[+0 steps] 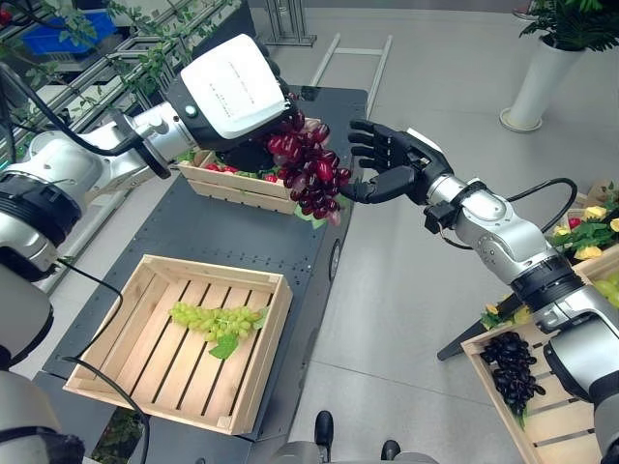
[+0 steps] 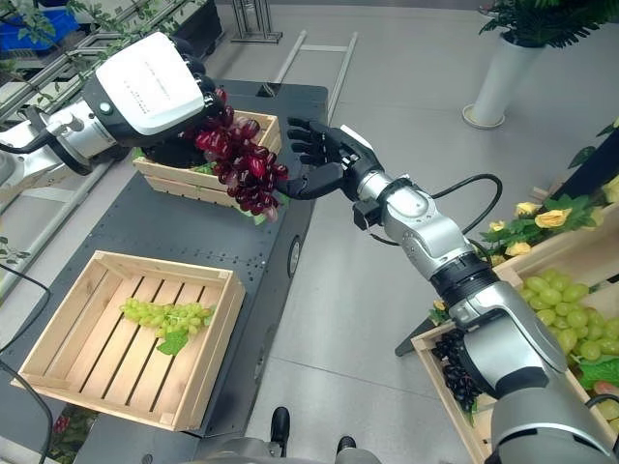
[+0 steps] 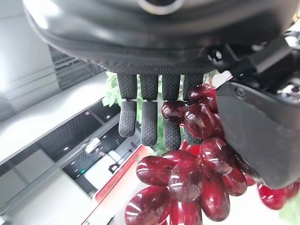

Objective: Pick up the fruits from the basket on one side to the basket on the other side

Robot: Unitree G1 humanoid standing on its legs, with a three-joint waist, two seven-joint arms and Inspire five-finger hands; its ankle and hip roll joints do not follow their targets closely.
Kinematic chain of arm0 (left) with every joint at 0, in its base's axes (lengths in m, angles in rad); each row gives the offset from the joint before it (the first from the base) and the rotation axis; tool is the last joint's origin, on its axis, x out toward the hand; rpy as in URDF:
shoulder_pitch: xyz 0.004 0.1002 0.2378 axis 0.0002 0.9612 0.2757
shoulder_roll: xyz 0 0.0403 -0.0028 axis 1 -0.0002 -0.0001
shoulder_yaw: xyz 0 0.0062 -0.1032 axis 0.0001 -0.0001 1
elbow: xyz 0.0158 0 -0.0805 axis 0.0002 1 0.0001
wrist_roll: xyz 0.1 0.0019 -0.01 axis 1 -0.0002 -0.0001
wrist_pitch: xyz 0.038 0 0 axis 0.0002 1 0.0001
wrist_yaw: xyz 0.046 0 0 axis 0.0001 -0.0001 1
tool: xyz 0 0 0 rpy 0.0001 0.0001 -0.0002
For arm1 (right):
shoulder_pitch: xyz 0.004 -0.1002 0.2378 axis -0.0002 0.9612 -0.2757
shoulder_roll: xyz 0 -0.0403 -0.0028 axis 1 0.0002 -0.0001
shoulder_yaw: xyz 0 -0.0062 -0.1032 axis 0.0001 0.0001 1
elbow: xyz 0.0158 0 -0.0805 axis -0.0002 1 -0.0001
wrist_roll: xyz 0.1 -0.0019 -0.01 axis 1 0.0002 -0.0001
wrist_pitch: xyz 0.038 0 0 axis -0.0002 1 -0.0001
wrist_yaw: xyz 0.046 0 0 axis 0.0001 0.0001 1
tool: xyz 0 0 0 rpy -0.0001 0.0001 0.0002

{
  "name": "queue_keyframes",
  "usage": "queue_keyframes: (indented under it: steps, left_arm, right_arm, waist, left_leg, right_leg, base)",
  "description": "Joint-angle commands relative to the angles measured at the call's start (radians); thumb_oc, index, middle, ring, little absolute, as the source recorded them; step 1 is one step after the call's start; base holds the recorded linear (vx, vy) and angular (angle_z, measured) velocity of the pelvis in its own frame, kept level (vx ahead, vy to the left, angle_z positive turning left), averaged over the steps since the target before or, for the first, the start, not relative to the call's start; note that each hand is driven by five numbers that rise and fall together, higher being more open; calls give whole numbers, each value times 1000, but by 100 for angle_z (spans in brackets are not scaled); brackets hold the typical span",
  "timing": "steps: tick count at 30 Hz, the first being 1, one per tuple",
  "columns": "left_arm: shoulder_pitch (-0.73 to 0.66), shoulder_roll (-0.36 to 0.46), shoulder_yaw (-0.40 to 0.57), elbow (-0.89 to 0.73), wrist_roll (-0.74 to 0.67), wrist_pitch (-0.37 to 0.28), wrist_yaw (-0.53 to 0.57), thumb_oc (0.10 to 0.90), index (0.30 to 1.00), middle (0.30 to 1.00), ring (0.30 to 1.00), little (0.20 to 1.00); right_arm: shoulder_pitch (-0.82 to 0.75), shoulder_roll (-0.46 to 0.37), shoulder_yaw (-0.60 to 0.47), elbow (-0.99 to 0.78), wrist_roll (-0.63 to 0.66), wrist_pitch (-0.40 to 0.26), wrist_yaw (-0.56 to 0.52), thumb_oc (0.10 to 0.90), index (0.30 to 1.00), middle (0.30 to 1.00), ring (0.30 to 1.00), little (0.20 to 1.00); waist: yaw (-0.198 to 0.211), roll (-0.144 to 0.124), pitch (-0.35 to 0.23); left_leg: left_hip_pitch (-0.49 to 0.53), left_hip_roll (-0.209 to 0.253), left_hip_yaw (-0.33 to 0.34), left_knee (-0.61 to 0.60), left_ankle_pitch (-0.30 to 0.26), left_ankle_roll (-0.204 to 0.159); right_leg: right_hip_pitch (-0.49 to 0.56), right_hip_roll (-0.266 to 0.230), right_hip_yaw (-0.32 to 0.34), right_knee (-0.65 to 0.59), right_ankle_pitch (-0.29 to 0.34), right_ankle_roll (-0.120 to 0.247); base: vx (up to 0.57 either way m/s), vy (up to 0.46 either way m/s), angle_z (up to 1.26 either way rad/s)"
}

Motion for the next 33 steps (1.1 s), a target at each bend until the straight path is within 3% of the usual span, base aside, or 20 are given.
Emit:
queue_keyframes:
  steps: [1, 14, 21, 30, 31, 32, 33]
  left_arm:
    - [-205, -67, 2, 193, -183, 71, 67, 400, 300, 300, 300, 300]
    - [-230, -124, -29, 193, -167, 76, 85, 400, 300, 300, 300, 300]
    - [-209, -148, -16, 195, -143, 77, 95, 400, 300, 300, 300, 300]
    - [-170, -183, 20, 208, -120, 73, 129, 400, 300, 300, 300, 300]
    - [-172, -192, 22, 207, -118, 74, 134, 400, 300, 300, 300, 300]
    - [-173, -194, 22, 207, -117, 74, 135, 400, 300, 300, 300, 300]
    - [-174, -202, 24, 208, -113, 76, 134, 400, 300, 300, 300, 300]
  right_arm:
    - [-123, 16, -6, 41, 116, -52, 50, 800, 900, 900, 900, 900]
    - [-133, 76, 7, 11, 270, 2, 145, 800, 900, 900, 900, 900]
    - [-97, 133, -20, -57, 414, -54, 256, 800, 900, 900, 900, 900]
    - [-80, 200, -27, -77, 440, -38, 234, 800, 900, 900, 900, 900]
    - [-80, 210, -25, -67, 448, -46, 226, 638, 658, 658, 658, 658]
    - [-81, 211, -25, -64, 451, -48, 225, 555, 533, 533, 533, 533]
    - [-81, 218, -27, -52, 464, -59, 220, 400, 300, 300, 300, 300]
  waist:
    - [10, -7, -180]
    - [-4, -7, -191]
    - [-4, -10, -195]
    - [-6, -13, -200]
    - [-6, -13, -200]
    - [-6, -13, -200]
    - [-6, -14, -201]
  left_leg:
    - [63, -39, 6, -1, -134, -46]
    - [71, -31, 24, -2, -139, -44]
    - [75, -27, 25, -1, -142, -41]
    - [85, -22, 29, -2, -146, -40]
    - [86, -21, 30, -2, -145, -40]
    - [85, -21, 30, -3, -145, -40]
    - [86, -20, 30, -3, -145, -41]
  right_leg:
    - [-33, 35, 24, -50, 75, -24]
    - [-29, 36, 34, -50, 71, -24]
    - [-24, 37, 38, -50, 65, -25]
    - [-18, 40, 44, -50, 63, -25]
    - [-18, 40, 44, -50, 63, -25]
    - [-17, 40, 44, -50, 63, -25]
    - [-17, 40, 43, -50, 63, -25]
  base:
    - [0, 0, 0]
    - [-3, 0, -3]
    - [0, 0, 0]
    - [21, -3, -3]
    - [23, -4, -8]
    - [28, -4, -8]
    - [25, 1, -5]
